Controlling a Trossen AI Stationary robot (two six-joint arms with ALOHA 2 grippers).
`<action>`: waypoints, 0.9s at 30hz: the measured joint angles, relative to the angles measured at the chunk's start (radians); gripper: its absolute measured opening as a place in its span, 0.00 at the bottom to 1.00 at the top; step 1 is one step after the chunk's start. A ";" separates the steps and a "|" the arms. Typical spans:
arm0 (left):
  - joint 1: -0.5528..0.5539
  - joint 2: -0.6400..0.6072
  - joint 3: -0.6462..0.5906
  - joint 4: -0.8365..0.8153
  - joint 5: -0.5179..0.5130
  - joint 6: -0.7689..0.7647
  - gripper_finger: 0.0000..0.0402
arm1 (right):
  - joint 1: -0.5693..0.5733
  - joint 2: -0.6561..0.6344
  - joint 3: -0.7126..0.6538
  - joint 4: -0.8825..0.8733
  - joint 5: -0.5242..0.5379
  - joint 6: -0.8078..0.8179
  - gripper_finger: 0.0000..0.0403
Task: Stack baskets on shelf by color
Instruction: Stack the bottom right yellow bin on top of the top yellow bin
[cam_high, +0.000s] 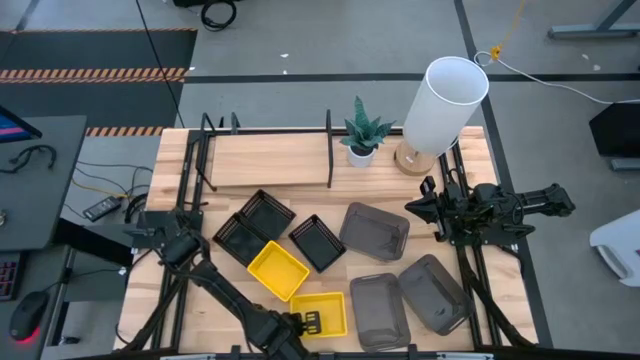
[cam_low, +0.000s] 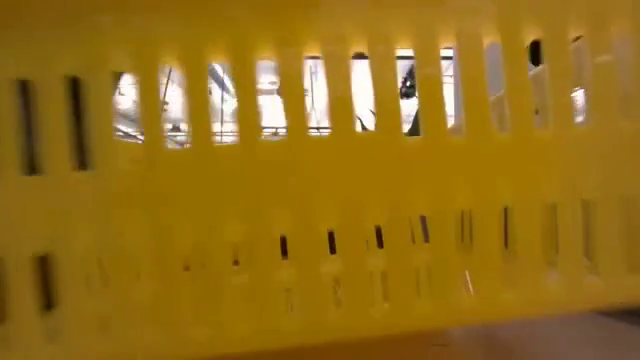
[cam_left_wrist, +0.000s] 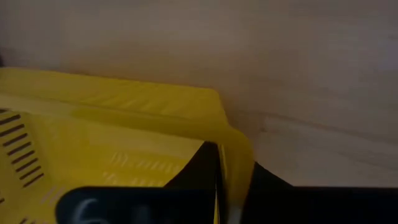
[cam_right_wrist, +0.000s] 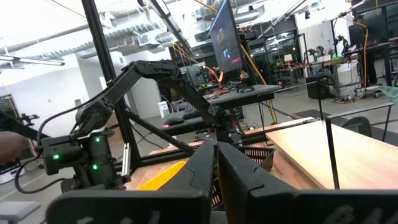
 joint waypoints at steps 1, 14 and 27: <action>-0.004 -0.001 0.000 0.002 -0.004 0.001 0.01 | 0.000 0.000 0.000 0.000 0.000 0.000 0.07; -0.009 -0.195 0.001 0.052 -0.072 -0.144 0.01 | 0.000 0.000 0.000 0.000 0.000 0.000 0.07; 0.026 -0.379 0.000 -0.256 0.108 -0.752 0.01 | 0.000 0.000 0.000 0.000 0.000 0.000 0.07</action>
